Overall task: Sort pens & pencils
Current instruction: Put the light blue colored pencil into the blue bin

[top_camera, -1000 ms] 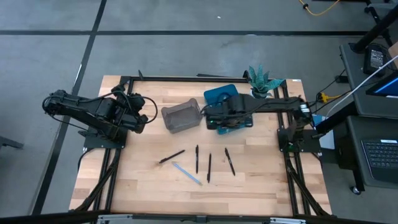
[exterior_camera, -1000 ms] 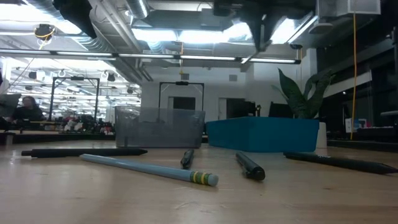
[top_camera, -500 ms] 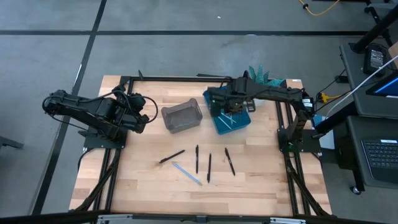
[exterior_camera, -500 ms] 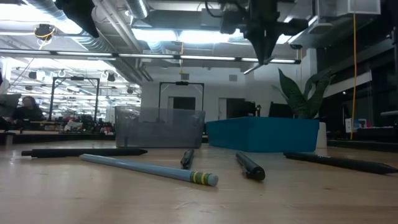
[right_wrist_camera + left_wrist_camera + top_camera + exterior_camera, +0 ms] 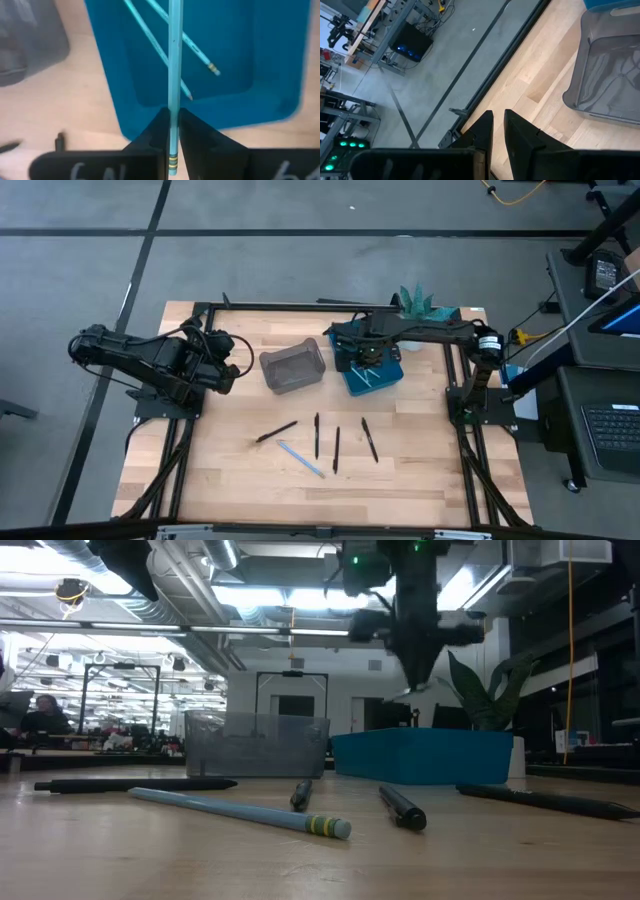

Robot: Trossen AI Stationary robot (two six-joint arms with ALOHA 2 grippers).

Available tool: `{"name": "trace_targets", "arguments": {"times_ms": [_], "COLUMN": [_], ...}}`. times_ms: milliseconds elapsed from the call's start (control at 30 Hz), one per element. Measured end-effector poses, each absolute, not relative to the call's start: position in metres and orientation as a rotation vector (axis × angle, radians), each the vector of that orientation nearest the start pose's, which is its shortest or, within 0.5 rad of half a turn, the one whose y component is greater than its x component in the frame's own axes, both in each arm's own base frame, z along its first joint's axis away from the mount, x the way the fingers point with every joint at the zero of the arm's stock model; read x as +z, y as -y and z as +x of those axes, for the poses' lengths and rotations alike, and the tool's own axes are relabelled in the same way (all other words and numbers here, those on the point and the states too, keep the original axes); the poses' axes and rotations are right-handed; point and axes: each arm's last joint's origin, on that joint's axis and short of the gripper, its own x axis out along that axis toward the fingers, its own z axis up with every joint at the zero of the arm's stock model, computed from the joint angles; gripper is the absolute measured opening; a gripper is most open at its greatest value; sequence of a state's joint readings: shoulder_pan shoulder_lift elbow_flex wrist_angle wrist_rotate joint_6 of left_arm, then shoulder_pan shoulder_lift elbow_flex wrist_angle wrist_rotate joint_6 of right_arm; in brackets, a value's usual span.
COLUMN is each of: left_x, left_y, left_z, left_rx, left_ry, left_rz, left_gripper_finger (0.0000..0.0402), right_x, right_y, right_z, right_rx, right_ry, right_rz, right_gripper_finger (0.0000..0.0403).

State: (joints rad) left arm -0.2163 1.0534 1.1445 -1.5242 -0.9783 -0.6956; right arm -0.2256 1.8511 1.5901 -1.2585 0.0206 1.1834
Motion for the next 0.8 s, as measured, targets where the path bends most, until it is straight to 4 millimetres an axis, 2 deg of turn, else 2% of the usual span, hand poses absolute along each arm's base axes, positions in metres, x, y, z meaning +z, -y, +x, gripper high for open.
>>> {"name": "trace_targets", "arguments": {"times_ms": [200,400,800], "left_x": [0.332,0.332,0.332], "left_y": [0.006,0.006,0.006], "left_z": [0.141,0.141,0.141], "left_rx": [0.968,0.968,0.968], "left_ry": [-0.896,-0.896,-0.896], "left_rz": [0.235,0.235,0.235], "left_gripper_finger": [0.0041,0.0041,0.0041], "right_x": [0.222,0.2,0.182], "right_y": [0.089,0.104,0.125], "right_z": [0.339,0.336,0.324], "right_rx": [-1.055,-1.035,-1.035], "right_ry": [-1.198,-1.134,-1.121], "right_rz": [1.121,1.138,1.169], "right_gripper_finger": [0.0037,0.0037,0.0037]}}
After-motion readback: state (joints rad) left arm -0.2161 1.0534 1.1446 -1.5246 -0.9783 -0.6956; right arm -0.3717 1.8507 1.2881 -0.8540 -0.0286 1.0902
